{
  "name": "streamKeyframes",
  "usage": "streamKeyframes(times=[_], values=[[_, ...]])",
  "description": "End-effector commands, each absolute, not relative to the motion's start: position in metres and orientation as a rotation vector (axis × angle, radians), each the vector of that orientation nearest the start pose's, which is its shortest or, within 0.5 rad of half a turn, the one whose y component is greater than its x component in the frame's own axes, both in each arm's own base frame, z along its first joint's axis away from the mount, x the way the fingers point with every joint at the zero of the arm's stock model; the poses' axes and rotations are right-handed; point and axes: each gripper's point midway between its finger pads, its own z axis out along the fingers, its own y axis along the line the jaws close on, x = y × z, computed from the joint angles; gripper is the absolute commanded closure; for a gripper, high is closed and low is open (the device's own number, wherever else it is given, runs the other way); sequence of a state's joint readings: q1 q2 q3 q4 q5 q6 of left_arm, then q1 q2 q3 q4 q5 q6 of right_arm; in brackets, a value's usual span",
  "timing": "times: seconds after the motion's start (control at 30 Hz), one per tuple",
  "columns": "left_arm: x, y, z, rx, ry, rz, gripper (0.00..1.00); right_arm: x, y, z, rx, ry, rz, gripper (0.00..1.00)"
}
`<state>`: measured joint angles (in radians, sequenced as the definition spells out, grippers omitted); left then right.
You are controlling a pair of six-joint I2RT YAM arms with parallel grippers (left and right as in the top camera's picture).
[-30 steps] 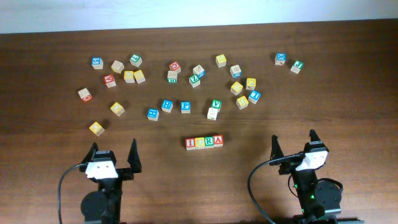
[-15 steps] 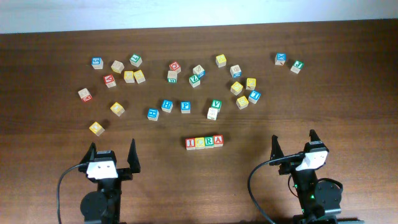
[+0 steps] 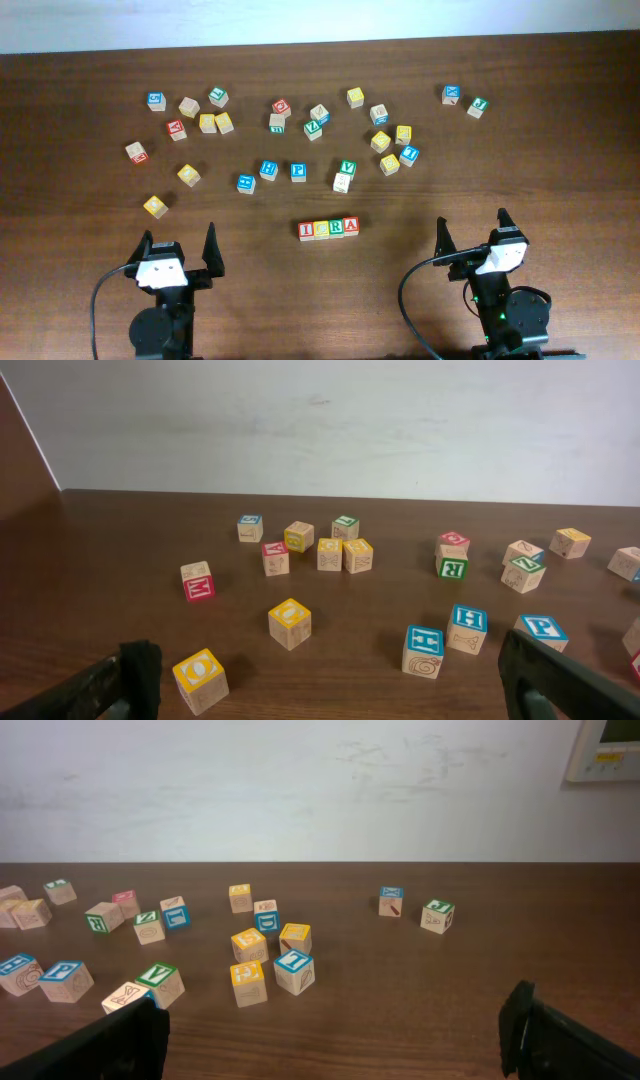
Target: Spell out ICRA
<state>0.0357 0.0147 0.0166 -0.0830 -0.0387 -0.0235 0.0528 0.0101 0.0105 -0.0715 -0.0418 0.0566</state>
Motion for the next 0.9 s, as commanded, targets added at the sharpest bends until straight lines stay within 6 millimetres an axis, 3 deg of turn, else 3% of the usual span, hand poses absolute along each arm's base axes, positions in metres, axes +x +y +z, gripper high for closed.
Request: streamKeyframes(times=[0.0,0.87], values=[[0.2454,0.0161,0.1566,-0.088,1.646,0.041,0.01,0.2454,0.0168,0.1562,-0.007,1.648,0.113,0.02],[0.2454,0.0161,0.1567,-0.088,1.645,0.041,0.01,0.2455,0.0163,0.1562,-0.013,1.648,0.102,0.02]])
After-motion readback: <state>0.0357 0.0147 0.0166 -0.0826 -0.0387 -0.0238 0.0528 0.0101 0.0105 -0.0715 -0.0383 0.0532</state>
